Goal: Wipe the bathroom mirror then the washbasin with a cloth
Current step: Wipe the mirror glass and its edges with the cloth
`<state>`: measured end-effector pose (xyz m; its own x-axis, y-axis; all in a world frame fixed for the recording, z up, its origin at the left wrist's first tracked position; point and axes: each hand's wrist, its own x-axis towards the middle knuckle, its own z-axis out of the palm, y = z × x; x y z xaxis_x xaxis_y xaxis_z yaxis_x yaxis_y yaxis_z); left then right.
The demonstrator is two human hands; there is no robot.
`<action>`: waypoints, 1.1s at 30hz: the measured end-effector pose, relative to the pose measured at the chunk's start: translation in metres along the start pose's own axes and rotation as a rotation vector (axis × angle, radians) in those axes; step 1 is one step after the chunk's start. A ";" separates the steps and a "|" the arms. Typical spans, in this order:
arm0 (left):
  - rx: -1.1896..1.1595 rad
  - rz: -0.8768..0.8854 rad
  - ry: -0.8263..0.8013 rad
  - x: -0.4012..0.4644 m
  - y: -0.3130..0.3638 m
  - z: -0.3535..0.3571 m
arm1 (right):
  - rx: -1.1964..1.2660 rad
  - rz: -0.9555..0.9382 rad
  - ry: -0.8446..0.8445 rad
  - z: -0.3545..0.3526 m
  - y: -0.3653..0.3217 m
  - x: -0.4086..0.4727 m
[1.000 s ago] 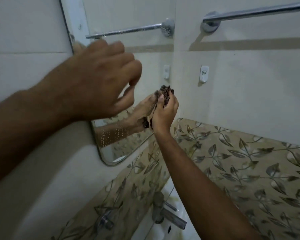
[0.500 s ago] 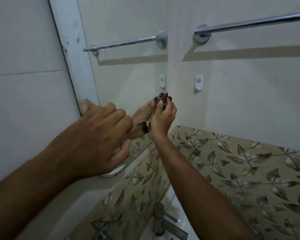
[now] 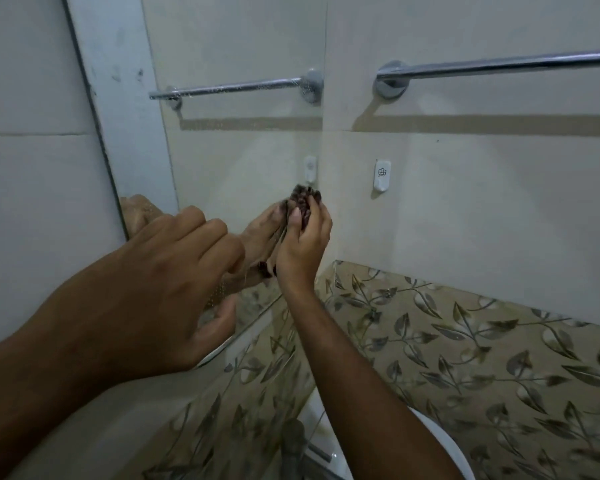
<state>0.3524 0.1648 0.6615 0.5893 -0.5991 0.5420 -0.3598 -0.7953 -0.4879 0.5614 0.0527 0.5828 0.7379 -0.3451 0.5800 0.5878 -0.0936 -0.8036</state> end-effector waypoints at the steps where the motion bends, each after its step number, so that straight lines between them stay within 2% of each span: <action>1: -0.004 0.001 -0.001 0.000 0.000 0.000 | 0.002 0.012 0.012 0.001 0.003 0.012; 5: -0.018 0.001 0.006 -0.002 0.001 -0.002 | -0.023 0.181 0.038 -0.001 0.035 0.032; 8: -0.008 0.004 0.006 -0.003 0.002 -0.003 | -0.053 0.254 0.033 -0.008 0.047 -0.005; 11: -0.005 -0.021 0.016 -0.002 0.003 -0.005 | -0.029 0.120 0.004 -0.013 0.029 -0.076; 14: -0.034 -0.049 0.035 -0.001 0.006 -0.008 | 0.021 -0.109 -0.137 -0.015 -0.004 -0.136; 17: -0.068 -0.078 0.076 -0.001 0.008 -0.013 | 0.020 -0.272 -0.191 -0.009 -0.027 -0.128; 20: -0.182 -0.143 0.136 -0.002 0.010 -0.018 | 0.034 -0.305 -0.137 -0.001 -0.055 -0.081; 23: -0.281 -0.197 0.153 -0.006 0.011 -0.020 | 0.027 -0.249 -0.117 0.001 -0.061 -0.045; 27: -0.371 -0.237 0.180 -0.013 0.014 -0.026 | 0.029 -0.123 -0.099 -0.004 -0.045 -0.066; 30: -0.374 -0.243 0.204 -0.021 0.018 -0.033 | 0.015 -0.238 -0.181 -0.009 -0.051 -0.111; 33: -0.319 -0.260 0.226 -0.023 0.019 -0.041 | -0.074 -0.520 -0.252 -0.010 -0.066 -0.117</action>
<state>0.3019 0.1596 0.6676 0.5296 -0.3531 0.7713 -0.4462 -0.8893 -0.1007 0.4328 0.0904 0.5670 0.4199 -0.0038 0.9076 0.8762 -0.2590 -0.4064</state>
